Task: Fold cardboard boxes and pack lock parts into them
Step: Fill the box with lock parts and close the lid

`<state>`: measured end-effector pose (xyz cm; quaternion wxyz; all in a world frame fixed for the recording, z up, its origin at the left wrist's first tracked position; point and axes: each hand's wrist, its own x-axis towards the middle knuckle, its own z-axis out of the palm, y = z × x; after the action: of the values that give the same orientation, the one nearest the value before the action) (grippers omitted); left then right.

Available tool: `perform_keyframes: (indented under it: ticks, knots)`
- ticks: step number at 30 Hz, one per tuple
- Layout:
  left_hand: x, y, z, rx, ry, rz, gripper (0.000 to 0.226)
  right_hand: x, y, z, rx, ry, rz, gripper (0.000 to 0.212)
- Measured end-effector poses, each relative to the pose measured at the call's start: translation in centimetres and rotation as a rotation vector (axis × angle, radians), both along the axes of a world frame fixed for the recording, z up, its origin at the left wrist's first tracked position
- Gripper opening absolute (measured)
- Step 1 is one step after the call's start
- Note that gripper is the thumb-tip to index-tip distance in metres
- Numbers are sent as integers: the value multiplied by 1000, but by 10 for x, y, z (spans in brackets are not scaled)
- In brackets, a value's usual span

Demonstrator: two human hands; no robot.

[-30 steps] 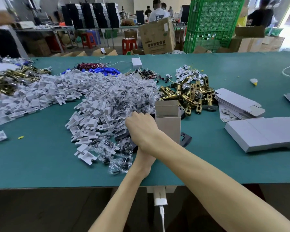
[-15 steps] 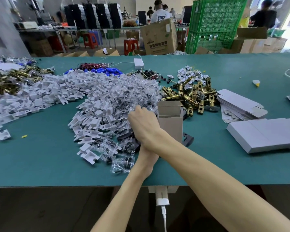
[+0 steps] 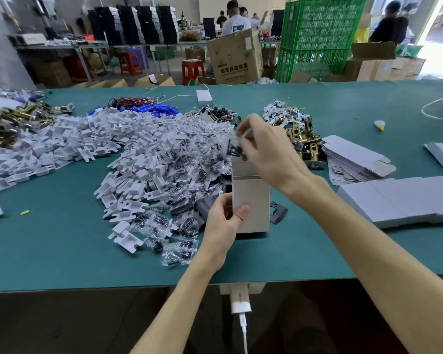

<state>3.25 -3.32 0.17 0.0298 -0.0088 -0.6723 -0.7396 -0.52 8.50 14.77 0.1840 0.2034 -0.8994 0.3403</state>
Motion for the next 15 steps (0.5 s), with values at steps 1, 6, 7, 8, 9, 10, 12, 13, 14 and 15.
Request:
perform_keyframes:
  ticks: [1,6,7,8,9,10,12,13,14,15]
  knots:
    - [0,0,0,-3,4,0,24,-2,8,-1,13,-12,-17,9]
    - [0,0,-1,-8,10,1,23,-3,31,-8,139,-73,-54,10]
    - [0,0,-1,-10,12,0,24,-2,32,-10,161,-83,-37,11]
    - [0,-1,-2,-12,13,1,24,0,34,-13,182,-92,-15,11]
    - [0,-1,-2,-12,14,3,25,1,34,-15,203,-92,6,10]
    - [-1,-1,-2,-10,17,4,25,2,35,-16,224,-84,21,9]
    - [-1,-1,-2,-8,20,2,25,4,35,-18,244,-58,34,8]
    - [-1,-1,-3,-7,21,1,25,4,36,-17,242,-49,42,8]
    - [-1,-1,-3,-6,21,0,24,5,37,-17,234,-41,52,9]
    - [-1,-1,-3,-5,21,-2,24,5,38,-16,230,-32,64,10]
